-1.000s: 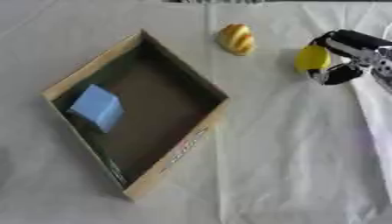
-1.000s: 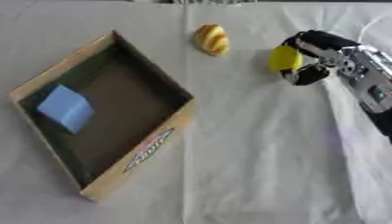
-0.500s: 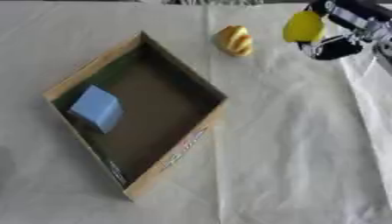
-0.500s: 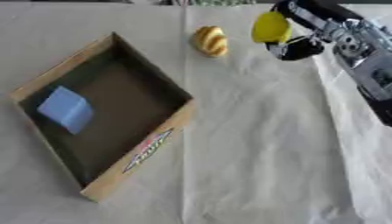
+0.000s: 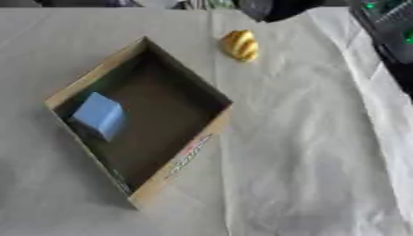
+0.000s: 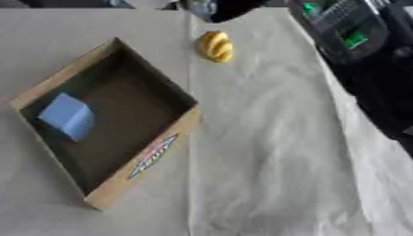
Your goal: Pick up objects on the table and place them in the box.
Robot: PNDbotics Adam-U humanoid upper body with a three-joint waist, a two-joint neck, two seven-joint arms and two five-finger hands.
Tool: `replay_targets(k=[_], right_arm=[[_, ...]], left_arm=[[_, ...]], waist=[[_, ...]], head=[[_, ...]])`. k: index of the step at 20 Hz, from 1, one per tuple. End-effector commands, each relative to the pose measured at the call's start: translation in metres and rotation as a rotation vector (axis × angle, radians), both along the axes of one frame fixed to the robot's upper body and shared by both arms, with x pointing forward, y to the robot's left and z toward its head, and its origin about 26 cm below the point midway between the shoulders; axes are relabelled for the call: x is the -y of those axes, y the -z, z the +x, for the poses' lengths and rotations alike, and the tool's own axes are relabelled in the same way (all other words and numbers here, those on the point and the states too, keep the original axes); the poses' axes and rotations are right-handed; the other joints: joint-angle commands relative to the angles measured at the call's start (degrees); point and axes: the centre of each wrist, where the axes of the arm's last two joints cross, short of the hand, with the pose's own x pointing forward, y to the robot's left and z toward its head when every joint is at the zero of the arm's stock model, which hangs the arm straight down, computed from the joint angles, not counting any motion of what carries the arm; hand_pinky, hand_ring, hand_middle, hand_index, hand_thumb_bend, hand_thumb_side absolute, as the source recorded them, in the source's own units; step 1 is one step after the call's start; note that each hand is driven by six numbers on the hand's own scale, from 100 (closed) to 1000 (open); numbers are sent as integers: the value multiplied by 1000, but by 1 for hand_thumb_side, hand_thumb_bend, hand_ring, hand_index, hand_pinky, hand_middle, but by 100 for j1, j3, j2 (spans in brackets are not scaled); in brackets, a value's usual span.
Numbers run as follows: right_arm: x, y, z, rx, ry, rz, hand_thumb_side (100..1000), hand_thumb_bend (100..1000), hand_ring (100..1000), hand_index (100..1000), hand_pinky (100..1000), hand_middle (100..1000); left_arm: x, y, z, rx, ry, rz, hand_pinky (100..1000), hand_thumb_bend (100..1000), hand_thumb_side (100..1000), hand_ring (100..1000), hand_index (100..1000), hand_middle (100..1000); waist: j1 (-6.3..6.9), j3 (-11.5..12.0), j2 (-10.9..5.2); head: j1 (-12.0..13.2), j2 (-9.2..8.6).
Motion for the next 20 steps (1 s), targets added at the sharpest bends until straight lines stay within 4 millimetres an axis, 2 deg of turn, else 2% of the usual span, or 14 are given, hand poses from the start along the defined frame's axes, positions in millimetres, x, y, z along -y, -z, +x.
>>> replay_targets(k=[1, 5, 9, 14, 17, 20], right_arm=[[-44, -1, -7, -3, -121, 3, 100, 100, 659, 662, 804, 491], [-90, 11, -14, -47, -237, -34, 100, 100, 658, 662, 803, 492], [-117, 43, -15, -81, -275, -104, 100, 100, 659, 665, 806, 497], [-129, 96, 9, -166, -190, -181, 100, 100, 662, 670, 807, 501], [-130, 114, 23, -186, -142, -191, 100, 100, 662, 671, 806, 501], [-128, 124, 31, -186, -103, -187, 100, 100, 661, 669, 804, 500]], left_arm=[[-1, -11, -2, 32, 8, 21, 740, 100, 529, 692, 815, 704], [-6, -12, -4, 47, -26, -12, 741, 100, 529, 693, 814, 704], [-13, -11, -7, 56, -67, -28, 741, 100, 523, 693, 814, 704], [-13, -9, -7, 56, -72, -32, 741, 100, 529, 692, 814, 704], [-12, -9, -7, 52, -68, -30, 741, 100, 532, 691, 814, 704], [-12, -7, -7, 45, -66, -34, 740, 100, 540, 690, 814, 704]], waist=[[26, 30, -143], [13, 69, -159], [5, 120, -138], [-15, 161, -107], [-17, 171, -86], [-21, 169, -70]], head=[[-76, 42], [-167, 77], [-221, 77], [-191, 51], [-186, 46], [-184, 33]])
